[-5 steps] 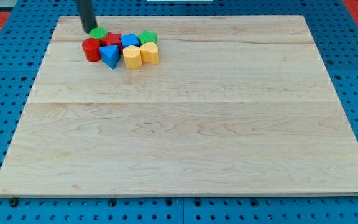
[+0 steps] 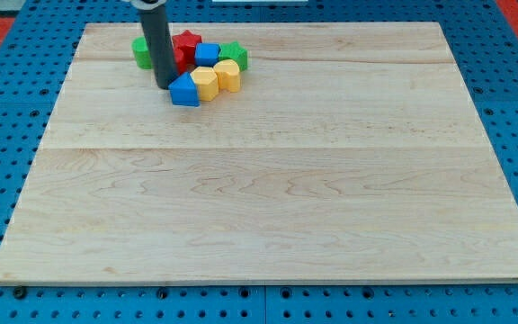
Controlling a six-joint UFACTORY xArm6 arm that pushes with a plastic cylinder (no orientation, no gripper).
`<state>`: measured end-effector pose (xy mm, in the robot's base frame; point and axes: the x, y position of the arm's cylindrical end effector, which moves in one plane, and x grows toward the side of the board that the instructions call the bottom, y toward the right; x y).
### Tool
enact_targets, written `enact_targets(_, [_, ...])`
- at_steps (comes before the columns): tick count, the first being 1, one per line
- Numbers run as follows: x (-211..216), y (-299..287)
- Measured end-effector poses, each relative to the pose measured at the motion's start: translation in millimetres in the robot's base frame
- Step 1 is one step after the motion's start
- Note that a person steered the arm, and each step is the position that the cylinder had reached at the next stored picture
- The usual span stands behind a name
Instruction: Move the red circle below the red star
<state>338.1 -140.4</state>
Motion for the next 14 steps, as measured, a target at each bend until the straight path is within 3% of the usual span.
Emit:
enact_targets(1, [13,-60])
enact_targets(2, [-3,-80])
enact_targets(3, [-10,-26])
enact_targets(5, [-2,1])
enact_targets(6, [30,25])
enact_targets(7, [54,4])
enact_targets(8, [85,48])
enact_targets(9, [86,88])
enact_targets(11, [37,47])
enact_targets(13, [18,-4])
enact_targets(14, [-3,-52])
